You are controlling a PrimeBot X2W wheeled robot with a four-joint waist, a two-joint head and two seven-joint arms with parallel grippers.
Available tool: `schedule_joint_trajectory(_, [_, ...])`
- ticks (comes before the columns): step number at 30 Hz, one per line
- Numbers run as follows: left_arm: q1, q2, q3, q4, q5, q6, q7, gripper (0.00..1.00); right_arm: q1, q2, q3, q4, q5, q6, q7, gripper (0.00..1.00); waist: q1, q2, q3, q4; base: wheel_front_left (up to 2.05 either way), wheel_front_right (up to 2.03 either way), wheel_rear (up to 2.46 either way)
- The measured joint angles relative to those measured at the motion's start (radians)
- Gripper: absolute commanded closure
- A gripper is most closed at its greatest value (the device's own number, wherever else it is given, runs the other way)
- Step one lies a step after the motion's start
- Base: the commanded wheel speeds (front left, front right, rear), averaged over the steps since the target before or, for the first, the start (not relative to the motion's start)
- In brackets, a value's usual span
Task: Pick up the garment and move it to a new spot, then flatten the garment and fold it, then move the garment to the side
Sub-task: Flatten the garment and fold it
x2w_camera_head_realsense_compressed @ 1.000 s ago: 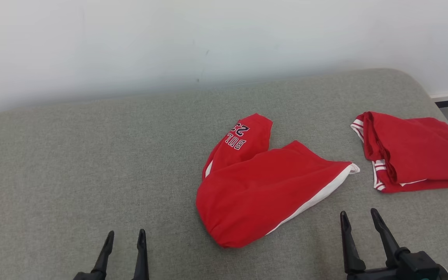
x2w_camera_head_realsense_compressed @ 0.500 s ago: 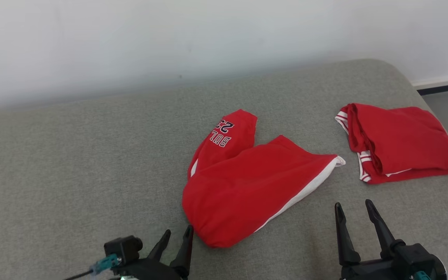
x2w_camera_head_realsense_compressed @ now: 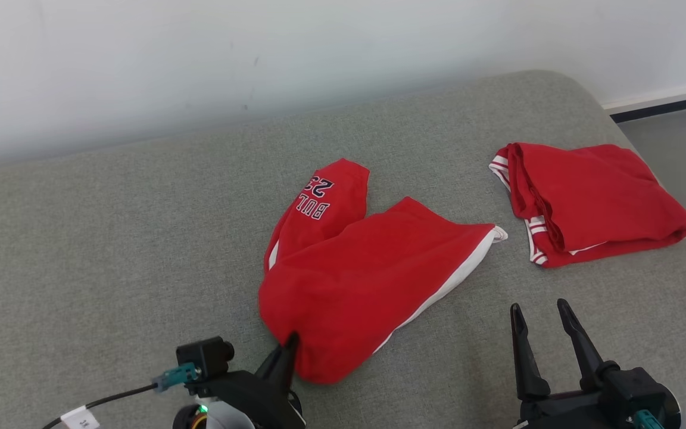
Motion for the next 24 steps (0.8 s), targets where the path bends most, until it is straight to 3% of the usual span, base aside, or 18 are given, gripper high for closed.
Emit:
schedule_joint_trajectory(2, [-0.009,0.005,0.003,-0.01,0.016,0.002,-0.036,1.0,0.0,0.0,-0.001,0.0,0.0,0.0,0.0,0.0,0.0,0.0,-0.003,0.002,0.0,0.0,0.0])
schedule_joint_trajectory(5, [-0.016,0.022,0.021,-0.064,0.051,0.04,-0.107,1.0,0.001,0.0,-0.004,0.0,0.0,0.0,0.0,0.0,0.0,0.0,-0.012,0.008,0.0,0.0,0.0])
schedule_joint_trajectory(10, [0.019,0.063,0.031,-0.275,0.087,0.087,-0.128,1.0,0.016,0.0,-0.015,-0.002,-0.001,0.0,-0.001,0.0,0.0,0.0,-0.028,0.026,0.0,0.0,0.0])
schedule_joint_trajectory(13, [0.063,0.091,0.035,-0.392,0.084,0.116,-0.086,1.0,0.024,0.0,-0.021,-0.004,-0.001,0.0,-0.001,0.0,0.0,0.0,-0.033,0.037,0.0,0.0,0.0])
schedule_joint_trajectory(17, [0.159,0.143,0.022,-0.673,0.049,0.163,0.055,1.0,0.029,0.0,-0.029,-0.01,-0.002,0.0,0.0,0.0,0.0,0.0,-0.038,0.061,0.0,0.0,0.0])
schedule_joint_trajectory(21, [0.242,0.146,-0.011,-0.937,-0.052,0.218,0.199,1.0,0.031,0.0,-0.037,-0.016,-0.002,0.0,0.0,0.0,-0.0001,0.0,-0.04,0.081,0.0,0.0,0.0])
schedule_joint_trajectory(24, [0.264,0.134,-0.031,-1.036,-0.123,0.256,0.278,1.0,0.03,0.0,-0.041,-0.019,-0.002,0.0,0.0,0.0,-0.0002,-0.0001,-0.032,0.086,0.0,0.0,0.0])
